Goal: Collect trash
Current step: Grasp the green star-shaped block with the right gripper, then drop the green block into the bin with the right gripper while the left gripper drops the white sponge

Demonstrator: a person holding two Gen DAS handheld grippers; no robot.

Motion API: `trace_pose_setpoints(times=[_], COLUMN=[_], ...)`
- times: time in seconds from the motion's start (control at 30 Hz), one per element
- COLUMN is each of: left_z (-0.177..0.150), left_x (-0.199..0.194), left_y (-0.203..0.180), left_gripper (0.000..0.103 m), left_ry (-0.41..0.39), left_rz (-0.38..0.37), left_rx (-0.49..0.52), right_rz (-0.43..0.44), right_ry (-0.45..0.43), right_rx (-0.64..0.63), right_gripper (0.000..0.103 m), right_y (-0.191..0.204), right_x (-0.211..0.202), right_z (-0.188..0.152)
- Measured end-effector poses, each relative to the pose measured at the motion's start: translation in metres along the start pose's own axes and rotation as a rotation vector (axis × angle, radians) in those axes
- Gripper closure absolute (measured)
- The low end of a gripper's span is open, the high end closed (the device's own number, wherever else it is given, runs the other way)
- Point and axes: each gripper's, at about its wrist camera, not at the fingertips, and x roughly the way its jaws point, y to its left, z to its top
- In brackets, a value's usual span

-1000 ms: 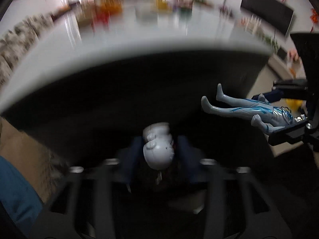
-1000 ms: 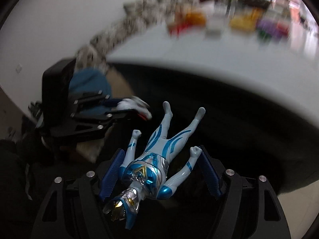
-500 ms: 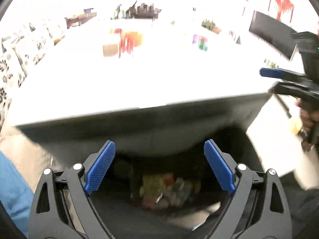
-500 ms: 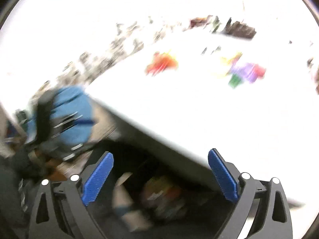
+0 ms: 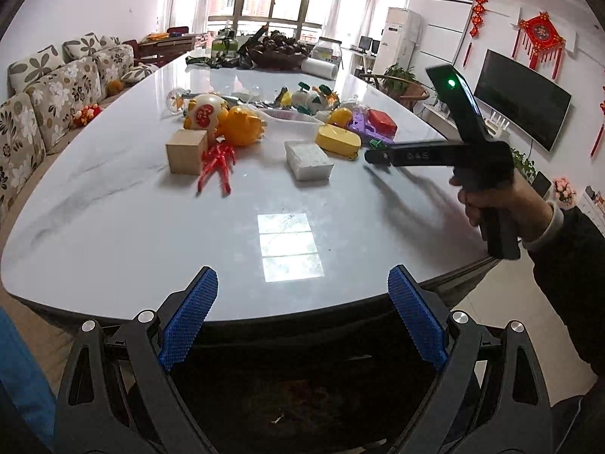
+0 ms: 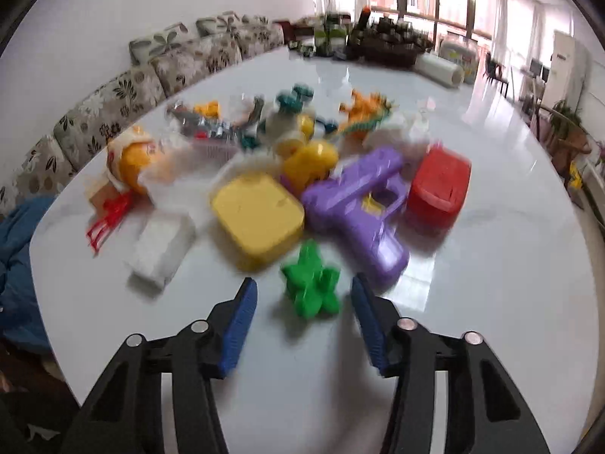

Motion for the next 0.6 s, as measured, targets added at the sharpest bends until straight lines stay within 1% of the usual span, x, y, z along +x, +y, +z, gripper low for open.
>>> trace_pose_setpoints(times=[0.03, 0.07, 0.1, 0.17, 0.27, 0.33, 0.4, 0.43, 0.53, 0.6], left_z=[0.002, 0.002, 0.004, 0.013, 0.033, 0.048, 0.059, 0.065, 0.078, 0.085], left_x=[0.005, 0.007, 0.01, 0.02, 0.036, 0.051, 0.066, 0.077, 0.1, 0.115], left_y=[-0.002, -0.004, -0.005, -0.009, -0.013, -0.017, -0.022, -0.024, -0.031, -0.032], left_gripper=[0.014, 0.014, 0.014, 0.014, 0.014, 0.014, 0.014, 0.014, 0.014, 0.014], left_ry=[0.009, 0.012, 0.014, 0.02, 0.015, 0.017, 0.019, 0.031, 0.063, 0.088], left_rz=[0.002, 0.003, 0.002, 0.01, 0.048, 0.087, 0.103, 0.12, 0.132, 0.182], left_rx=[0.003, 0.003, 0.0, -0.028, -0.086, -0.108, -0.121, -0.129, -0.141, -0.157], right_rz=[0.034, 0.041, 0.048, 0.072, 0.092, 0.124, 0.13, 0.126, 0.119, 0.129], right_ry=[-0.001, -0.004, 0.01, 0.011, -0.052, -0.103, -0.137, -0.152, -0.17, -0.171], right_rx=[0.043, 0.057, 0.056, 0.082, 0.09, 0.126, 0.145, 0.153, 0.182, 0.214], right_gripper=[0.057, 0.071, 0.074, 0.074, 0.074, 0.074, 0.074, 0.074, 0.074, 0.074], right_y=[-0.008, -0.01, -0.012, -0.012, -0.01, -0.013, -0.017, -0.019, -0.029, -0.036], right_x=[0.003, 0.0, -0.001, -0.007, -0.035, -0.059, -0.076, -0.086, -0.104, -0.11], right_z=[0.002, 0.003, 0.005, 0.002, -0.012, -0.023, -0.034, -0.043, -0.062, -0.072])
